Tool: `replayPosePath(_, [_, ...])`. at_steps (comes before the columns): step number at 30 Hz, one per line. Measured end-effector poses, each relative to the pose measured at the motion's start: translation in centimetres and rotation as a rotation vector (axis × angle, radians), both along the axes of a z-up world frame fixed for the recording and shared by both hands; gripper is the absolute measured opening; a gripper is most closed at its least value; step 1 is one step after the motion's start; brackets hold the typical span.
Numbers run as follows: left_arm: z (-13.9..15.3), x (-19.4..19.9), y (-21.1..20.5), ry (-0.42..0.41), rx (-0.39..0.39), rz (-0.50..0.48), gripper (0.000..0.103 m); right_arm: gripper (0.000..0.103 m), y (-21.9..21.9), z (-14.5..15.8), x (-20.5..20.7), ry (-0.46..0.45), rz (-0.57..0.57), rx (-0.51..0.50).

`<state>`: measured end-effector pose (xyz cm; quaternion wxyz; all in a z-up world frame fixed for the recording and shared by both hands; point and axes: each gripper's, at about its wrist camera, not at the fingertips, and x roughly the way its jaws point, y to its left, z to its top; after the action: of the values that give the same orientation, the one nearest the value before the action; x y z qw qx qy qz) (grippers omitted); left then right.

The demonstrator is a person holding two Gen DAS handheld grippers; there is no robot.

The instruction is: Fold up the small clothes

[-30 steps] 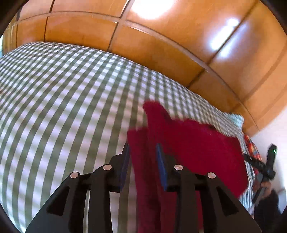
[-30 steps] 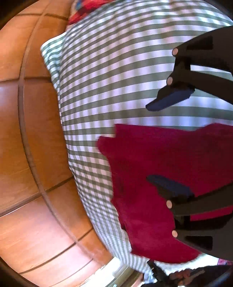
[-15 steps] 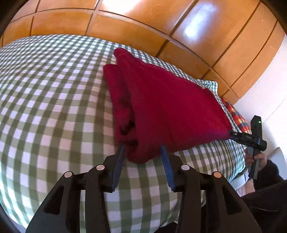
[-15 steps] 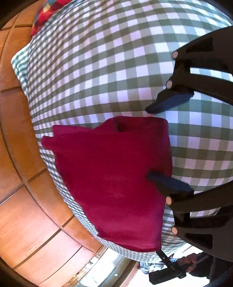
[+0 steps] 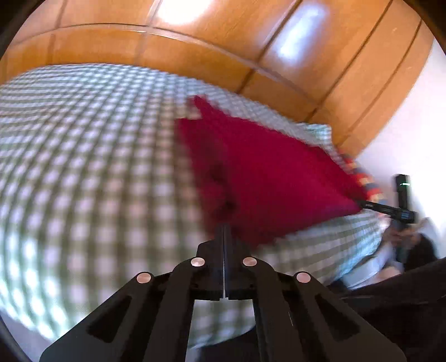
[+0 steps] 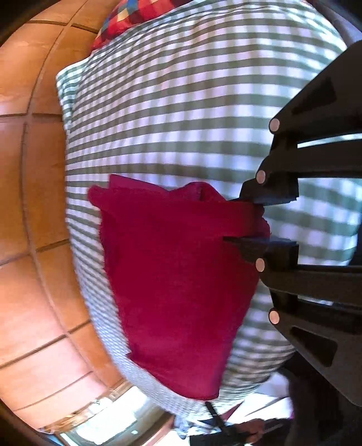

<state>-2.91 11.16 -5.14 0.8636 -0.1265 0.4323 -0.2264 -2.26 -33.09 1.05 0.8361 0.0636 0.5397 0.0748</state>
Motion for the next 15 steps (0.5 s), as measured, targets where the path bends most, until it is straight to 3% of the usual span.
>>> replayPosePath(3, [-2.5,-0.7,2.7,0.095,-0.036,0.094,0.0,0.016,-1.0,-1.7,-2.0,0.054,-0.038,0.073])
replayPosePath(5, [-3.7,-0.9,3.4,0.134,-0.031,0.132,0.0,0.016,-0.7,-2.2,-2.4,0.043,-0.049,0.072])
replayPosePath(9, [-2.4,-1.1,2.4,0.073,-0.069,0.136,0.003,0.019,-0.4,-2.8,-1.6,0.046,-0.073,0.079])
replayPosePath(10, [-1.7,-0.9,1.5,0.048,-0.067,0.099,0.021,0.02,-0.5,-3.0,-1.4,0.047,-0.076,0.08])
replayPosePath(11, [-1.1,-0.7,0.4,0.033,-0.067,0.055,0.052,0.022,-0.5,-3.1,-1.3,0.048,-0.082,0.085])
replayPosePath(12, [-0.8,-0.6,-0.3,0.02,-0.064,0.03,0.065,0.022,-0.3,-3.2,-1.3,0.048,-0.086,0.089])
replayPosePath(13, [-0.4,-0.4,-1.5,-0.008,-0.056,-0.01,0.075,0.023,-0.4,-3.1,-1.2,0.047,-0.094,0.093])
replayPosePath(15, [-0.4,0.4,-3.1,-0.016,-0.037,-0.06,0.075,0.027,-0.5,-3.0,-1.1,0.044,-0.103,0.095])
